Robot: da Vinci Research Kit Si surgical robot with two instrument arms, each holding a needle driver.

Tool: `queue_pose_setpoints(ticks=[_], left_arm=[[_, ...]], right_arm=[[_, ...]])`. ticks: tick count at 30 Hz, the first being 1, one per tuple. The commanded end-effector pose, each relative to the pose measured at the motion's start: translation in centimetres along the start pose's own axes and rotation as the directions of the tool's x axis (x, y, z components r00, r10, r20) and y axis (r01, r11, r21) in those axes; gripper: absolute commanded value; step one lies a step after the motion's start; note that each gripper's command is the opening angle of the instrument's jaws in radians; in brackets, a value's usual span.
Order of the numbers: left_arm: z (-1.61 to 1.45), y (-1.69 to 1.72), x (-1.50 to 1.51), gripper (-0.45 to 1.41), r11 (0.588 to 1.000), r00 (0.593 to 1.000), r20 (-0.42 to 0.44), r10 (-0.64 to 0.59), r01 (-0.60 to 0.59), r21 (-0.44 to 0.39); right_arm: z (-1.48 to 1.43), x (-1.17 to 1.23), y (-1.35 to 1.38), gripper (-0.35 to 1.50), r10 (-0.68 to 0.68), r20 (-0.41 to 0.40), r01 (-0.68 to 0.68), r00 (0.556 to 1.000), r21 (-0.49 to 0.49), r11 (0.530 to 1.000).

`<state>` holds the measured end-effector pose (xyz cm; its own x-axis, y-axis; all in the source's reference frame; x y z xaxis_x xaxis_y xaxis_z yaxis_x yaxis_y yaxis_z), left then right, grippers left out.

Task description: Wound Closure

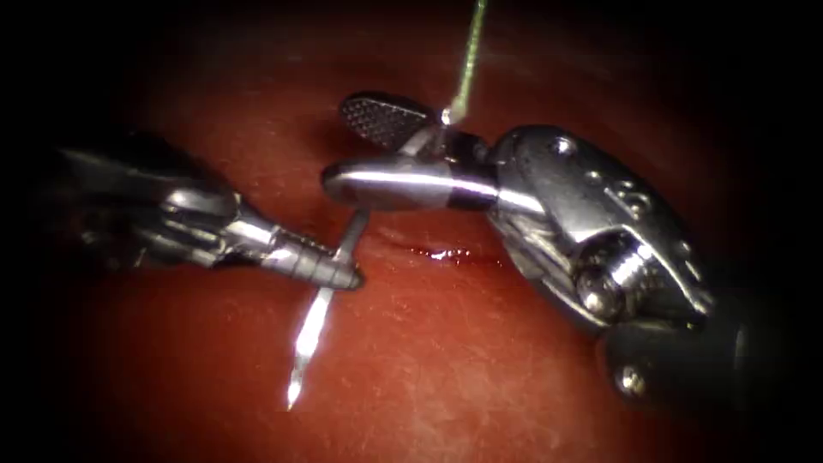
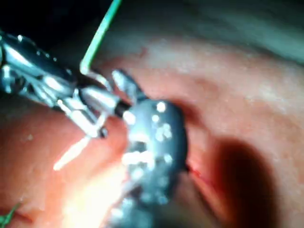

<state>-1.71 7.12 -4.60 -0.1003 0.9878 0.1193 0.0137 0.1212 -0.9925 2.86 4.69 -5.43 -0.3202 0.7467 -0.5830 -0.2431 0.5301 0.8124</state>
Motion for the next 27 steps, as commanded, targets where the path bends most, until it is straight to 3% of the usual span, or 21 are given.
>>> queue_pose_setpoints(ticks=[1, 11, 22, 23, 24, 27], left_arm=[[0.05, -0.07, 0.02, -0.35, 1.0, 1.0, -0.001, 0.0, 0.0, -0.003], [0.05, -0.06, 0.02, -0.35, 0.999, 1.0, 0.005, -0.008, 0.008, -0.04], [0.01, -0.03, 0.05, -0.35, 0.999, 1.0, -0.002, -0.011, 0.011, -0.045], [0.01, -0.03, 0.05, -0.35, 0.999, 1.0, -0.002, -0.011, 0.011, -0.045], [0.02, -0.03, 0.05, -0.35, 0.999, 1.0, -0.002, -0.011, 0.011, -0.045], [0.02, -0.03, 0.04, -0.35, 0.999, 1.0, -0.002, -0.011, 0.011, -0.045]], right_arm=[[0.08, -0.06, 0.01, 0.36, 0.005, -0.007, -0.005, 1.0, 0.006, 1.0], [0.07, -0.08, 0.0, 0.19, 0.005, -0.021, -0.004, 1.0, 0.012, 1.0], [0.02, -0.08, 0.0, 0.24, 0.005, -0.022, -0.004, 1.0, 0.007, 1.0], [0.02, -0.07, 0.0, 0.05, 0.01, -0.024, -0.01, 1.0, 0.002, 1.0], [0.01, -0.07, 0.0, -0.32, 0.005, -0.025, -0.005, 1.0, -0.001, 1.0], [0.0, -0.06, 0.0, -0.35, 0.0, -0.022, 0.001, 1.0, 0.006, 1.0]])
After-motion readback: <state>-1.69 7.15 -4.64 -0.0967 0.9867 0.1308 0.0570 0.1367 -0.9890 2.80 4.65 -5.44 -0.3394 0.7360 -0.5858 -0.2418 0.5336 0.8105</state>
